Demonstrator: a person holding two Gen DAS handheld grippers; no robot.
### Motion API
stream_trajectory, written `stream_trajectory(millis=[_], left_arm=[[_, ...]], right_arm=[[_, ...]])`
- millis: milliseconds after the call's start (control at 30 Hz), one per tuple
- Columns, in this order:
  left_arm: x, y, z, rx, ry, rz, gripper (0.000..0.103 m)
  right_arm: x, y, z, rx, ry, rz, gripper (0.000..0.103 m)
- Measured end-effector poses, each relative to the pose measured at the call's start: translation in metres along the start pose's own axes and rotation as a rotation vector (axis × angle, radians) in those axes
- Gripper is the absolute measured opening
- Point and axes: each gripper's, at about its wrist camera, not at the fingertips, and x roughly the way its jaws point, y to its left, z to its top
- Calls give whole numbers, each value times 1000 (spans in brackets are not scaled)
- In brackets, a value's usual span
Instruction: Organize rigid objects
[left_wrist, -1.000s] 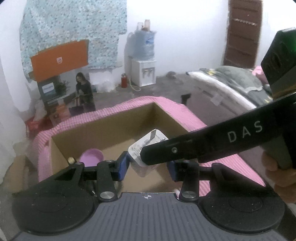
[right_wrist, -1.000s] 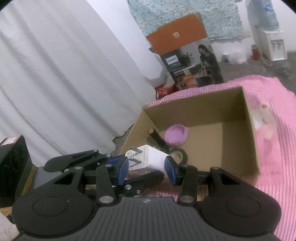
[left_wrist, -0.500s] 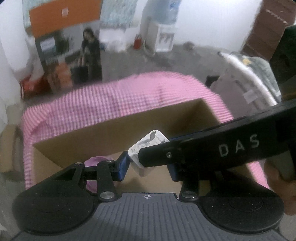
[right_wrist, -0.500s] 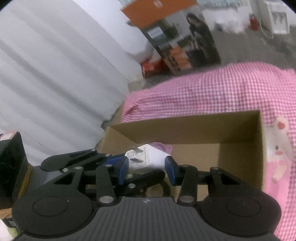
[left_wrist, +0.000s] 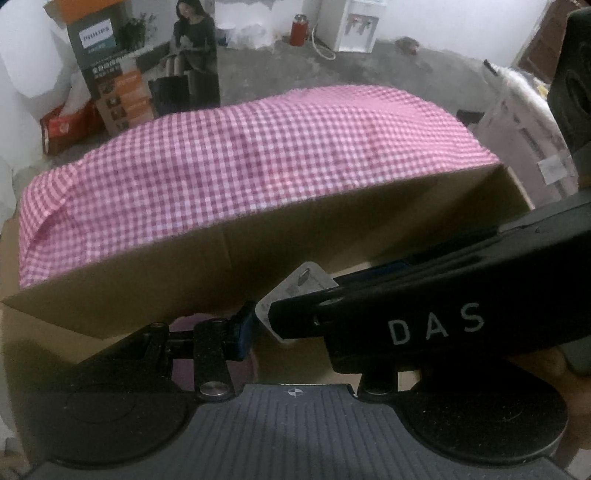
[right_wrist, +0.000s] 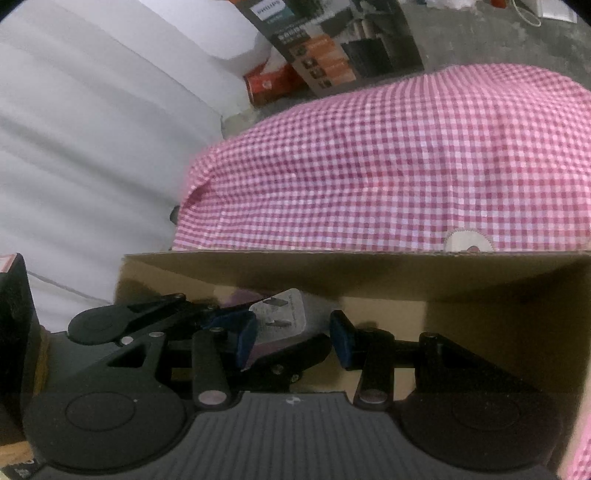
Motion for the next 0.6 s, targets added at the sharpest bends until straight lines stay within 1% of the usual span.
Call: stream_trajectory(millis=[100,167,200,300,400,467,600], left_arm=[[4,-2,-2,4,4,1,43],[3,-2,-3,8,-3,-5,43],[2,-3,-3,11,-5,-4,43],[0,-6,-3,31,-21,6,43],[-4,-7,-3,36,-32,10,45],[-10,-9,-3,35,-37,9,47],[-34,-13,-5,33,-69,14,65]], right_arm=[[6,-1,0,-9,9,-8,48],[9,-3,-1,-11,13,-21,48],[12,-4,-1,-10,17,-25,50],[13,-5,-1,-10,18,-21,51],[9,-3,-2,-16,8,-21,51],[0,0,-3,-34,-16,-34,53],[-28,14,-9,-70,-86,-37,54]])
